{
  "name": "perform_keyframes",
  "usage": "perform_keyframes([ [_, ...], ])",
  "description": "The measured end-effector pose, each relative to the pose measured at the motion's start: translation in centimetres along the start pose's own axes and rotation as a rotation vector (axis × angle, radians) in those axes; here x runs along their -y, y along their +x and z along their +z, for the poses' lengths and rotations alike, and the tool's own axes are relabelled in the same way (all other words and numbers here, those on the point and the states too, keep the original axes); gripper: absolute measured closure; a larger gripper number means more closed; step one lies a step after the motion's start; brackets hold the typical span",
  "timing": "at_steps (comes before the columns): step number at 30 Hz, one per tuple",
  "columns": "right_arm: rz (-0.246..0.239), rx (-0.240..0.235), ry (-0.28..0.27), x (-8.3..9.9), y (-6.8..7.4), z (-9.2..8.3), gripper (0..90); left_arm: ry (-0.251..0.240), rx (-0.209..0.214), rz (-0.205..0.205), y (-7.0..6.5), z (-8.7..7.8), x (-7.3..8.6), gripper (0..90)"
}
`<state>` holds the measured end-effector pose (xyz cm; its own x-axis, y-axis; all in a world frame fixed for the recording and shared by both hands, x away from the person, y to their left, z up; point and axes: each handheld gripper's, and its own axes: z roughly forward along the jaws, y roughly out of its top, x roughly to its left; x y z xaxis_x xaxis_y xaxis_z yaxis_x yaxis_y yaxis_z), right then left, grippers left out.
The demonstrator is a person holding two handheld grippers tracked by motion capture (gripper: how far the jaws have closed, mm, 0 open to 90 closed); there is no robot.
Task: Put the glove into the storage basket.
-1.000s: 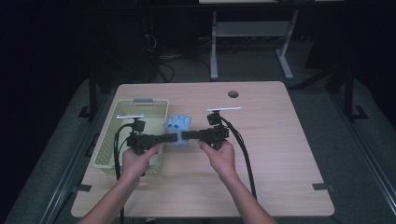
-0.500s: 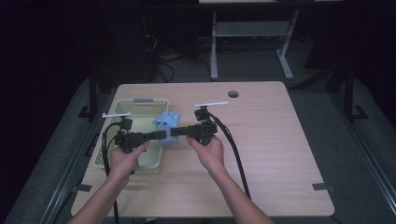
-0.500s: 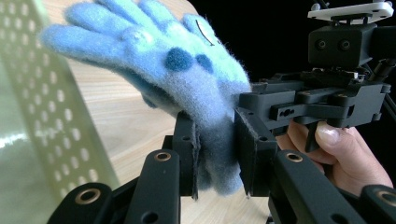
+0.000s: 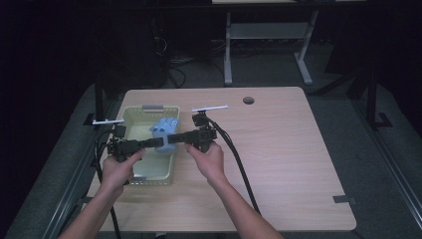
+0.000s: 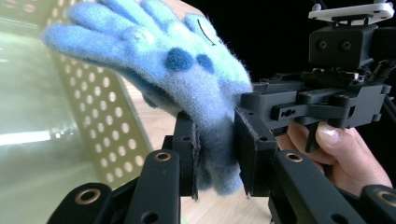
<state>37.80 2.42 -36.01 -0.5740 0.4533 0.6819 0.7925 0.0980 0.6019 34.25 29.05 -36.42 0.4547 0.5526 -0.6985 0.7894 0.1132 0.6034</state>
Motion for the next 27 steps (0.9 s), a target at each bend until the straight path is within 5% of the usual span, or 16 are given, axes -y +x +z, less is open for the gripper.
perform_keyframes([
  [27, 0.045, -0.057, 0.008, -0.2, 0.5, 5.0, 73.4, 0.042, -0.041, -0.032, 3.1, -3.4, -0.8, 71.1],
])
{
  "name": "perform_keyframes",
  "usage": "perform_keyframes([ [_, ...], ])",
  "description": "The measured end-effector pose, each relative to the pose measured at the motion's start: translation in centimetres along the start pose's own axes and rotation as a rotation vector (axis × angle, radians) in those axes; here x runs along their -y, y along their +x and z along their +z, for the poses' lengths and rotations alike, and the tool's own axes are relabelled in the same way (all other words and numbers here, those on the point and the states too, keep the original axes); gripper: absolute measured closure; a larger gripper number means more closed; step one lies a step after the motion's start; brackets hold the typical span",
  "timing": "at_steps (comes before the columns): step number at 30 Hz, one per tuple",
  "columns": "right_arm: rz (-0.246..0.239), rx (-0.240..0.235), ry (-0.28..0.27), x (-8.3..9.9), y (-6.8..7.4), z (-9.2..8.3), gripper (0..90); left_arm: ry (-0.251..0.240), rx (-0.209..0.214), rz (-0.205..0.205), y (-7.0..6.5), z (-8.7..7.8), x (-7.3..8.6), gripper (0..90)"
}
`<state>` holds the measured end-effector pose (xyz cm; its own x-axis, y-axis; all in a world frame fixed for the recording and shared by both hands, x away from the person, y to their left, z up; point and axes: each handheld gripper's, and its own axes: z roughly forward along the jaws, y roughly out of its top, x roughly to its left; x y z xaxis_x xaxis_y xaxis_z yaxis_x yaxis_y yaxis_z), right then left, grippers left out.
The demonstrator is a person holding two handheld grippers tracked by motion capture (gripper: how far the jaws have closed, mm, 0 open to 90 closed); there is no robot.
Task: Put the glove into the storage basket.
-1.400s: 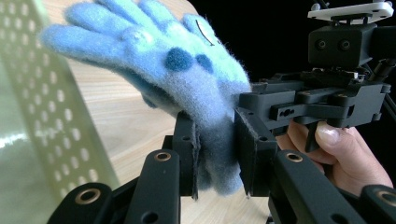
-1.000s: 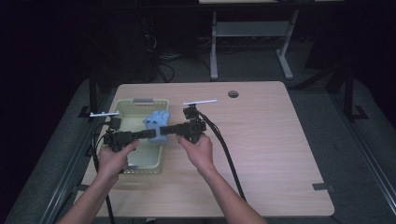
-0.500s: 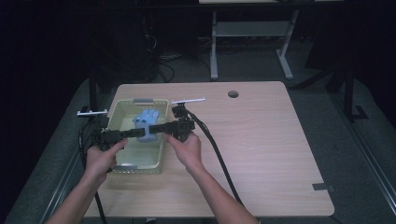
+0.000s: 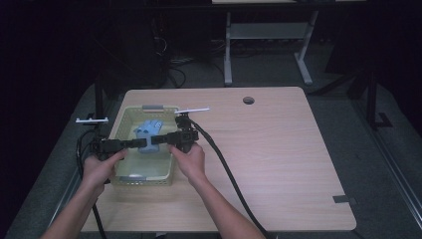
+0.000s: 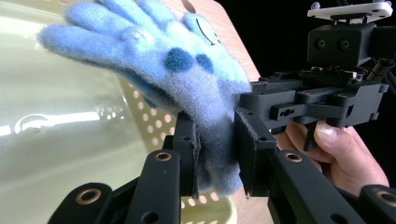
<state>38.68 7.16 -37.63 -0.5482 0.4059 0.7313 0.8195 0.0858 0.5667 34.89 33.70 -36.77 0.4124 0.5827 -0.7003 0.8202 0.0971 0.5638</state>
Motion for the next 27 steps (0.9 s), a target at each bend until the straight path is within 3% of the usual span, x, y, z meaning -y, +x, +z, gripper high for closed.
perform_keyframes([
  [8, 0.029, -0.008, 0.007, 0.3, -0.6, 1.4, 73.4, 0.02, -0.015, -0.012, 1.0, -0.3, 0.1, 71.1],
  [27, 0.044, 0.016, 0.052, 0.7, -1.5, 3.8, 73.3, 0.079, -0.042, -0.059, 3.3, -0.5, 0.4, 71.4],
])
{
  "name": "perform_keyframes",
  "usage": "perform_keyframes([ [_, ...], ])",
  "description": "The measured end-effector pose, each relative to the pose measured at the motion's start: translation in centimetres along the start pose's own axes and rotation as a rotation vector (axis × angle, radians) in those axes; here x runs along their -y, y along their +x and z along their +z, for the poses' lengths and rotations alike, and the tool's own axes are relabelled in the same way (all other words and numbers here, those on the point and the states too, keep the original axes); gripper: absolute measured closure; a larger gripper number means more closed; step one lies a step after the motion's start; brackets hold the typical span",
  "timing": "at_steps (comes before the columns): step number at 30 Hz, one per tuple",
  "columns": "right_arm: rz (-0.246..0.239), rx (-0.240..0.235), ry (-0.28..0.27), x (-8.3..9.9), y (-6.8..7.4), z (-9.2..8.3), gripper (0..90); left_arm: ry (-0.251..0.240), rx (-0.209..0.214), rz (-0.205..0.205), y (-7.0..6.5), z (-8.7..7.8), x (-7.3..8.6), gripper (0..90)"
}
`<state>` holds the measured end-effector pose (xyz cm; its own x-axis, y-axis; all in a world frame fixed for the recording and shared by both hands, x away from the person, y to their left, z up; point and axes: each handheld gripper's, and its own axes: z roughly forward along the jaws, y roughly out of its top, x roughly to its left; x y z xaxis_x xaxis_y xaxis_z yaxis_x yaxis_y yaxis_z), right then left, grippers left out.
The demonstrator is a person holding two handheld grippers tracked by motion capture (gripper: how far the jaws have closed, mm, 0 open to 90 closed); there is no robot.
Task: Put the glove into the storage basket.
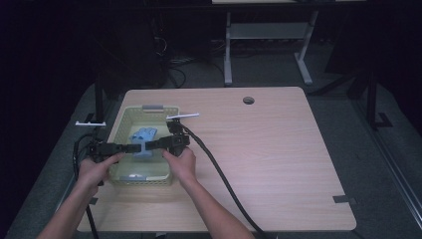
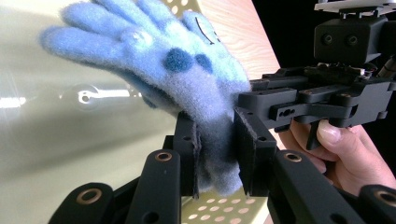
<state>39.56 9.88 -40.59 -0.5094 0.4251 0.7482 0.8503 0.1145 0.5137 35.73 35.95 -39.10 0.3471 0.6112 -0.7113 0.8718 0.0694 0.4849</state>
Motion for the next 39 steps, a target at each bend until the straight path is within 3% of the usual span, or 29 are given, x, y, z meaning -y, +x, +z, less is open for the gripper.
perform_keyframes([
  [23, 0.019, 0.039, 0.029, 0.3, -0.5, 1.0, 72.2, 0.033, -0.044, -0.011, 0.6, 0.6, -0.1, 72.8],
  [39, 0.012, 0.055, 0.03, 0.5, -0.4, 1.3, 70.3, 0.031, -0.039, -0.006, 1.0, 0.4, 0.1, 76.0],
])
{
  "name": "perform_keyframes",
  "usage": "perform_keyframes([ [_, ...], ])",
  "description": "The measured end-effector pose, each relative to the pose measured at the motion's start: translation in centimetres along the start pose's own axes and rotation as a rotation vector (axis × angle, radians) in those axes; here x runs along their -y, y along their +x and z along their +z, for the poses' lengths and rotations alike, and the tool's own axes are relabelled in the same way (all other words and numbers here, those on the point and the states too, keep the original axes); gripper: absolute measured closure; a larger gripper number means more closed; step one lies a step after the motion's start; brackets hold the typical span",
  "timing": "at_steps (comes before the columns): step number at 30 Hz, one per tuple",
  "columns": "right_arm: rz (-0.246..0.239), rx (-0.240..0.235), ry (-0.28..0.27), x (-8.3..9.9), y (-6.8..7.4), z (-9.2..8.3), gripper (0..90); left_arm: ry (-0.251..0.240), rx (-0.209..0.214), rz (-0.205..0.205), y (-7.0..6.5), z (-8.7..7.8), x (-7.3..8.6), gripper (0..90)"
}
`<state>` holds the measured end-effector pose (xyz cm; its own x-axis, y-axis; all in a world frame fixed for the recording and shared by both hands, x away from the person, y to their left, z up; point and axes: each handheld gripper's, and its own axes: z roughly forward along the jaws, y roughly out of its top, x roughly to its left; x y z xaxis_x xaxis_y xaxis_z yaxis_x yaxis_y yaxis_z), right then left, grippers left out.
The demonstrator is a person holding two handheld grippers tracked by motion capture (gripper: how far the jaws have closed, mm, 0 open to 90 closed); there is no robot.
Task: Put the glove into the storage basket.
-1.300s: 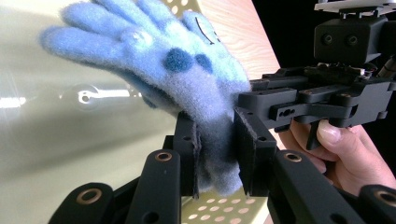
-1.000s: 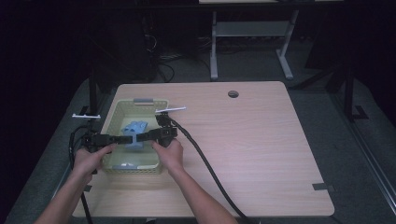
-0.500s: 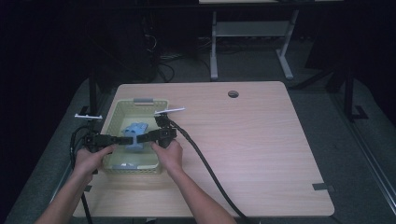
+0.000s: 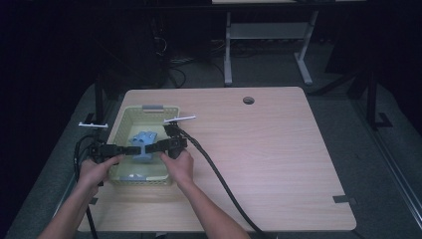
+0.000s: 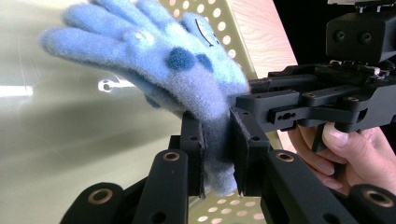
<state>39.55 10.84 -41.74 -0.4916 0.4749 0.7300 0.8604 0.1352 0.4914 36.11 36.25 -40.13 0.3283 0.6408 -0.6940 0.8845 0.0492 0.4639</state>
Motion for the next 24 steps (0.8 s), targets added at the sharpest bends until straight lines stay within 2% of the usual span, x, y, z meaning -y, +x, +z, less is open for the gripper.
perform_keyframes([
  [18, -0.034, 0.062, -0.005, 0.3, 0.5, -0.2, 68.4, 0.002, 0.008, 0.005, 0.3, 0.2, 0.3, 75.5],
  [21, -0.043, 0.077, -0.015, 0.3, 0.5, -0.5, 68.3, -0.001, 0.001, 0.005, 0.3, 0.2, 0.3, 75.5],
  [24, -0.029, 0.09, -0.03, 0.1, 0.4, -1.0, 68.1, 0.0, -0.018, 0.005, 0.4, 0.2, 0.3, 75.5],
])
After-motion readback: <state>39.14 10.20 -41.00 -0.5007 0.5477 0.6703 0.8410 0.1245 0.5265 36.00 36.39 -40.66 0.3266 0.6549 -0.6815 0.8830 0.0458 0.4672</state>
